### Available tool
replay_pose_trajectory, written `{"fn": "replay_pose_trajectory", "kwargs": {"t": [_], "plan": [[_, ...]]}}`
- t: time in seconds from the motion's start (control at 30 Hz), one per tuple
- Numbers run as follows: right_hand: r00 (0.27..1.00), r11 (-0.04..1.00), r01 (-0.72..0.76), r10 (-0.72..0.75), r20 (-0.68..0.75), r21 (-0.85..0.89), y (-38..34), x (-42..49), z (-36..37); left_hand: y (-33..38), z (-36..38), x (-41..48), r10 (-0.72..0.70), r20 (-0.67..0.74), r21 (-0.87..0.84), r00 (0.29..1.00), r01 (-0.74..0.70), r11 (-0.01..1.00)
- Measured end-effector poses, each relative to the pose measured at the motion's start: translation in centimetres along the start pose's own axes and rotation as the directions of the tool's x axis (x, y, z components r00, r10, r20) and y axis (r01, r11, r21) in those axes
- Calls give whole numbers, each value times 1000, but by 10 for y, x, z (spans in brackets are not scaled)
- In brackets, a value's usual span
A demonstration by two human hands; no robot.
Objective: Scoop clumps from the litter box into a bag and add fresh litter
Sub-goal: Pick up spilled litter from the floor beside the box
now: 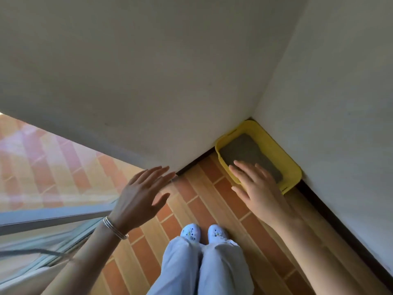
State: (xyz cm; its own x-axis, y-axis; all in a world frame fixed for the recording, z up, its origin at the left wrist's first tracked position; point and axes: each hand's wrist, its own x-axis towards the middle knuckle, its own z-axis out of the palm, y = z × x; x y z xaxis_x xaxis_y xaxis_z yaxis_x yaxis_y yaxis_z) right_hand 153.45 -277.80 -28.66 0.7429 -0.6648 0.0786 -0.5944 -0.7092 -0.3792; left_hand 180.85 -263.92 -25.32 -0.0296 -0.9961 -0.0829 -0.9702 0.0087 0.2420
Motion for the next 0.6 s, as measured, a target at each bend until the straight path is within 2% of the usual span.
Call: {"fn": "replay_pose_trajectory", "kwargs": {"t": [0.23, 0.5, 0.6], "plan": [[997, 997, 74, -74, 27, 2, 55, 37, 163, -61, 174, 38, -26, 29, 9, 999, 26, 1000], [989, 991, 131, -131, 66, 3, 125, 64, 345, -136, 361, 63, 22, -9, 33, 1000, -22, 999], [987, 990, 143, -143, 70, 5, 142, 65, 397, -153, 418, 66, -2, -47, 13, 999, 3, 1000]]}}
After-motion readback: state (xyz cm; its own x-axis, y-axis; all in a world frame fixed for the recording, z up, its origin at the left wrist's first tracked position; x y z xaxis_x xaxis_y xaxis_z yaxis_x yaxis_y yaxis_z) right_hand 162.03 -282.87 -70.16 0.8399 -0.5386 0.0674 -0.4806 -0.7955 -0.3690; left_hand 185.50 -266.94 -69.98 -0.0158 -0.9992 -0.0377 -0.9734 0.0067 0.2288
